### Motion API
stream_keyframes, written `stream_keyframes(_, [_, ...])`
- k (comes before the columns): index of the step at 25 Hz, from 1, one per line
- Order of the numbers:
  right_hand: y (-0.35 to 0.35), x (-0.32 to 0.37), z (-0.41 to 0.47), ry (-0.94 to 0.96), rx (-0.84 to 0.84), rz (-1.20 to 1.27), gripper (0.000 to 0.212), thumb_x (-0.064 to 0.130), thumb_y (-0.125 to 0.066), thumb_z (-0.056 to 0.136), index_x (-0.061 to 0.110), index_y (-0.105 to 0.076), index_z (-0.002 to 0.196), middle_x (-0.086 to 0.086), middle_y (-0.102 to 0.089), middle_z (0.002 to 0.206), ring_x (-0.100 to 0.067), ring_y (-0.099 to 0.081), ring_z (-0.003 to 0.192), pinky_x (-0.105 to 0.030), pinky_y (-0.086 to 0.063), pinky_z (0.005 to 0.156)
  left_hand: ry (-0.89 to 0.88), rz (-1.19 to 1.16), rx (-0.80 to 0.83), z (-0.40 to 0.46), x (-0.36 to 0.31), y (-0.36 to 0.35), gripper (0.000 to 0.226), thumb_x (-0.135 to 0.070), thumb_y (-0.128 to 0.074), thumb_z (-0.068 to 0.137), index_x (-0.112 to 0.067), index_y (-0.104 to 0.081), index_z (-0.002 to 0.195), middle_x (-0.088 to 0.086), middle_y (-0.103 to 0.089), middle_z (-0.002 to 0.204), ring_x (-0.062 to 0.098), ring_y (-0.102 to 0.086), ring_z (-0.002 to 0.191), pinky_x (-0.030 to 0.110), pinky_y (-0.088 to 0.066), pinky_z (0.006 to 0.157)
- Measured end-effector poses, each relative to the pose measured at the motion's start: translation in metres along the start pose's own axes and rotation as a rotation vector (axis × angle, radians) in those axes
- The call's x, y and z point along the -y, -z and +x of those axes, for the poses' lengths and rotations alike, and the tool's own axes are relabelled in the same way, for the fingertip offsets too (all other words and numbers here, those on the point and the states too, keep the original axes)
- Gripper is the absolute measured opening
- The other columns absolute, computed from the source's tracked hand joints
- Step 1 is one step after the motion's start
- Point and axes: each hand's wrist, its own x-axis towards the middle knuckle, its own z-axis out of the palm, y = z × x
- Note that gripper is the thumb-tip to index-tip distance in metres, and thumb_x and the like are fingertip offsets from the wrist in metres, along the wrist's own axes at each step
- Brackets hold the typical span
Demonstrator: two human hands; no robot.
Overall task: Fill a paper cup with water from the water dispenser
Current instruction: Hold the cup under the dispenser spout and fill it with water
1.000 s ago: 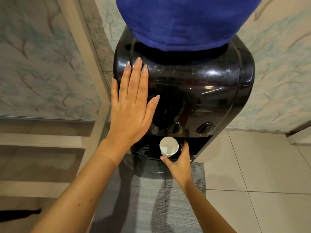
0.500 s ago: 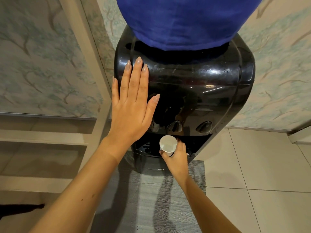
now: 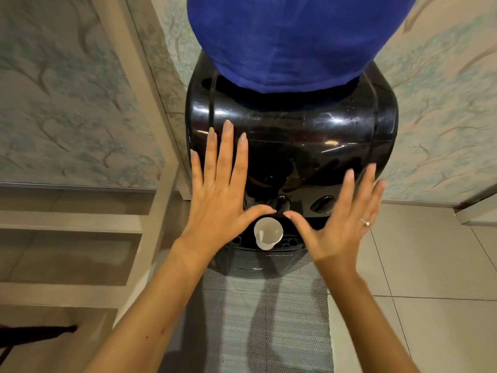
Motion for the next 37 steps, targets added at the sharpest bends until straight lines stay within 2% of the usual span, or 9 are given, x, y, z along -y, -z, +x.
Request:
stream_keyframes(5, [-0.001,-0.004,0.024,0.139,0.166,-0.178,0.120,0.067,-0.069,0.071,0.024,0.008,0.151,-0.022,0.009,0.157,-0.039,0.017,0.145,-0.058,0.005,0.115,0.048,0.053,-0.012,0.001,-0.005,-0.010,0.139,-0.084,-0.061,0.060,-0.015,0.016,0.152,0.020,0.006,0.159,0.033,0.023,0.148,0.050,0.019,0.117])
stream_keyframes(8, [-0.007,-0.008,0.025,0.154,0.130,-0.132,0.116,0.067,-0.068,0.075,0.024,0.008,0.151,-0.024,0.010,0.156,-0.031,0.026,0.144,-0.052,0.010,0.118,0.065,0.055,-0.046,0.002,-0.005,-0.016,0.140,-0.083,-0.064,0.059,-0.015,0.016,0.152,0.020,0.003,0.158,0.040,0.009,0.147,0.052,0.016,0.117])
stream_keyframes(13, [-0.018,-0.013,0.024,0.162,0.034,-0.121,0.113,0.068,-0.066,0.077,0.025,0.008,0.151,-0.027,0.002,0.154,-0.028,0.022,0.145,-0.053,0.005,0.119,0.094,0.039,-0.083,0.001,-0.010,-0.025,0.133,-0.080,-0.064,0.064,-0.014,0.010,0.152,0.021,0.000,0.156,0.045,0.002,0.144,0.054,0.014,0.118])
stream_keyframes(17, [-0.025,-0.016,0.025,0.209,-0.037,-0.145,0.114,0.070,-0.065,0.076,0.026,0.008,0.151,-0.008,0.018,0.161,-0.028,0.018,0.146,-0.055,-0.001,0.120,0.104,0.051,-0.110,0.000,-0.013,-0.032,0.134,-0.081,-0.062,0.066,-0.017,0.019,0.151,0.022,-0.003,0.153,0.048,-0.002,0.142,0.054,0.013,0.118])
stream_keyframes(21, [-0.026,-0.017,0.024,0.200,-0.055,-0.124,0.115,0.069,-0.067,0.075,0.026,0.007,0.152,-0.028,-0.006,0.151,-0.026,0.018,0.146,-0.056,-0.003,0.119,0.104,0.065,-0.123,0.001,-0.012,-0.033,0.126,-0.082,-0.062,0.065,-0.013,0.003,0.149,0.021,-0.005,0.153,0.049,-0.004,0.141,0.055,0.011,0.118])
stream_keyframes(24, [-0.025,-0.016,0.024,0.190,-0.052,-0.119,0.115,0.069,-0.067,0.074,0.026,0.007,0.152,-0.028,-0.007,0.150,-0.026,0.018,0.146,-0.055,-0.002,0.120,0.099,0.076,-0.126,0.001,-0.012,-0.034,0.127,-0.083,-0.059,0.067,-0.014,0.006,0.151,0.022,-0.006,0.152,0.049,-0.004,0.141,0.054,0.012,0.118])
stream_keyframes(29, [-0.026,-0.017,0.024,0.213,-0.036,-0.130,0.114,0.071,-0.064,0.075,0.028,0.010,0.151,-0.002,0.021,0.160,-0.024,0.022,0.146,-0.052,0.002,0.120,0.112,0.089,-0.124,0.001,-0.013,-0.034,0.124,-0.083,-0.060,0.065,-0.011,-0.002,0.148,0.022,-0.005,0.153,0.049,-0.005,0.141,0.055,0.009,0.118])
stream_keyframes(32, [-0.027,-0.017,0.024,0.215,-0.039,-0.135,0.113,0.072,-0.063,0.076,0.029,0.010,0.151,0.000,0.022,0.160,-0.024,0.022,0.146,-0.052,0.002,0.120,0.112,0.084,-0.123,0.000,-0.013,-0.035,0.125,-0.083,-0.061,0.065,-0.012,-0.001,0.149,0.022,-0.005,0.153,0.049,-0.004,0.141,0.055,0.010,0.118])
stream_keyframes(37, [-0.027,-0.018,0.024,0.191,-0.043,-0.122,0.113,0.072,-0.064,0.075,0.029,0.009,0.151,-0.021,-0.003,0.154,-0.023,0.022,0.146,-0.052,0.002,0.119,0.112,0.102,-0.122,0.001,-0.013,-0.034,0.125,-0.083,-0.063,0.064,-0.009,-0.008,0.147,0.023,-0.006,0.152,0.049,-0.005,0.141,0.055,0.009,0.118])
